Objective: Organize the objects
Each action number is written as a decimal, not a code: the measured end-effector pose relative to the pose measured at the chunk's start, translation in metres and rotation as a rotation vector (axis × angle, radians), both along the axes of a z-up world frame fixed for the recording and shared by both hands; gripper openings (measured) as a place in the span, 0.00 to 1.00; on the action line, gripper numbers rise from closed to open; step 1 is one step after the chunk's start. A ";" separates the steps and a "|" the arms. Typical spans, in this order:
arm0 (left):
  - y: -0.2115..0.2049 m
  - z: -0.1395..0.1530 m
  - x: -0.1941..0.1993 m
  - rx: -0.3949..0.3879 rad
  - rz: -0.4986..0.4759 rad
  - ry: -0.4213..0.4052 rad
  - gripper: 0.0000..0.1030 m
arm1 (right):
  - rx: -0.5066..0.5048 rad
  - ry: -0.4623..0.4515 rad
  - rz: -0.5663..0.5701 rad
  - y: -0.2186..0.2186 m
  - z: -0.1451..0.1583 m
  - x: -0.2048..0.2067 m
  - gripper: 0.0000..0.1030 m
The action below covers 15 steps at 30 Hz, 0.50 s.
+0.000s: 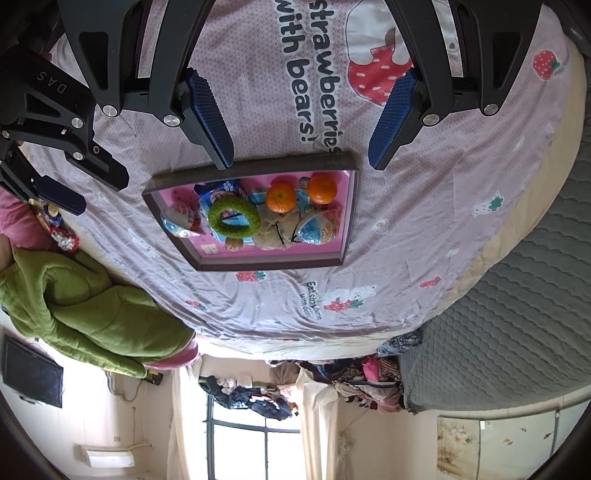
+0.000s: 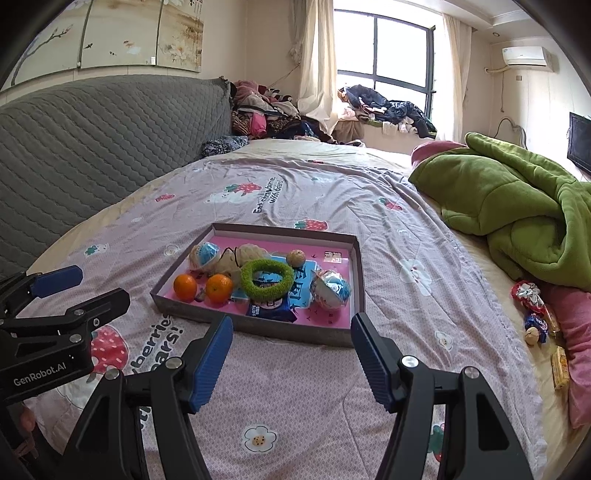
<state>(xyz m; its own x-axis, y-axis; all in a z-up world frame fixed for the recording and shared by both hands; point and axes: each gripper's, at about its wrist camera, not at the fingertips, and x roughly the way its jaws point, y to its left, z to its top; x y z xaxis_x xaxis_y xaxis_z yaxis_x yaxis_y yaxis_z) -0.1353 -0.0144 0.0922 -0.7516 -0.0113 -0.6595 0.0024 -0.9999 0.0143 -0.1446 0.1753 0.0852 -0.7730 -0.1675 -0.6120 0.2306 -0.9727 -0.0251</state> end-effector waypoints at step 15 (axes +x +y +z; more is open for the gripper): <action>-0.001 -0.021 -0.002 0.005 0.011 -0.053 0.74 | 0.016 -0.033 -0.007 0.002 -0.018 0.001 0.64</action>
